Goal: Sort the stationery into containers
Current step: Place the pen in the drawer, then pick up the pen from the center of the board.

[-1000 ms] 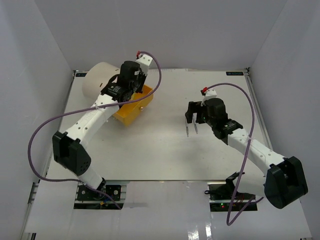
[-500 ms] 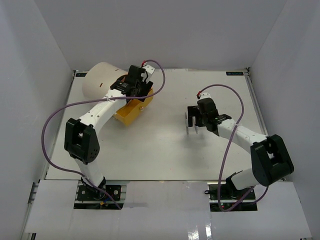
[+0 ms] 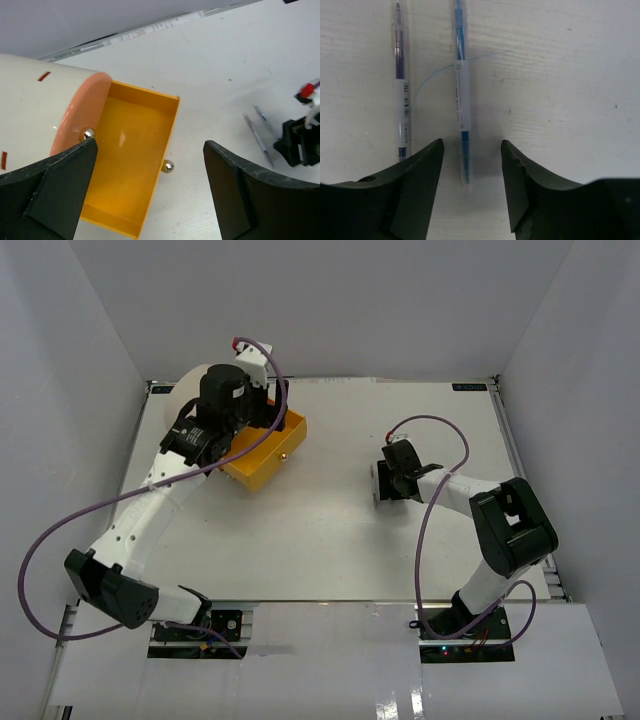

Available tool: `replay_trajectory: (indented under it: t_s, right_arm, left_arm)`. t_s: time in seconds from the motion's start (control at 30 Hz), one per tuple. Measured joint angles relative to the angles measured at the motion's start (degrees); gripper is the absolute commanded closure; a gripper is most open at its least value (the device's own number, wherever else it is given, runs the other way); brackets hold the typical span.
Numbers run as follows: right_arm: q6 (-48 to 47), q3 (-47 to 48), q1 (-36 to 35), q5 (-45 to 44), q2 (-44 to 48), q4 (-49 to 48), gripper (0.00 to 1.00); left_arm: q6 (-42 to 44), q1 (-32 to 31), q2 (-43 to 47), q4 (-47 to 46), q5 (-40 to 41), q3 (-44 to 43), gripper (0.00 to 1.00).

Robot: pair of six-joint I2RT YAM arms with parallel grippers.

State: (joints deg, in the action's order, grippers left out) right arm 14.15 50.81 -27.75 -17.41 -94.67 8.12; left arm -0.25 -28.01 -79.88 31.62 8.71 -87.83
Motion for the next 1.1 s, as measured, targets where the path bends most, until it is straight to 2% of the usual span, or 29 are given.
replay_trajectory:
  t_s: [0.13,0.3,0.4,0.5,0.63,0.9,1.0,1.1]
  right_arm:
    - [0.5,1.2,0.0,0.0,-1.6,-0.2,0.56]
    - [1.2,1.4,0.0,-0.3,-2.0,-0.6,0.84]
    - [1.7,1.4,0.0,-0.8,-1.8,-0.5,0.92]
    - [1.7,0.9,0.0,-1.2,-0.5,0.0,0.92]
    - [2.0,-0.2,0.0,-0.6,7.0,1.6,0.91]
    - [5.2,-2.9,-1.7,10.8,27.5,-6.3,0.87]
    - [7.3,-5.3,-2.3,16.2,31.9,-10.9,0.87]
    - [8.8,-6.8,-2.4,19.9,33.7,-13.9,0.87]
  left_arm:
    - [-4.5,0.0,4.5,-0.8,-2.7,3.5,0.02]
    - [-10.3,0.0,5.5,-1.3,-6.6,6.3,0.02]
    - [-14.5,0.0,5.6,-3.2,-10.6,8.7,0.02]
    - [-18.7,-0.1,5.6,-5.9,-15.4,11.2,0.02]
    - [-23.9,-1.9,4.7,-9.7,-19.2,13.3,0.02]
    - [-30.5,-12.8,-2.7,-19.9,-16.0,13.3,0.02]
    - [-32.1,-15.2,-6.3,-22.9,-13.6,13.3,0.02]
    - [-33.7,-16.2,-9.0,-25.6,-12.1,13.3,0.07]
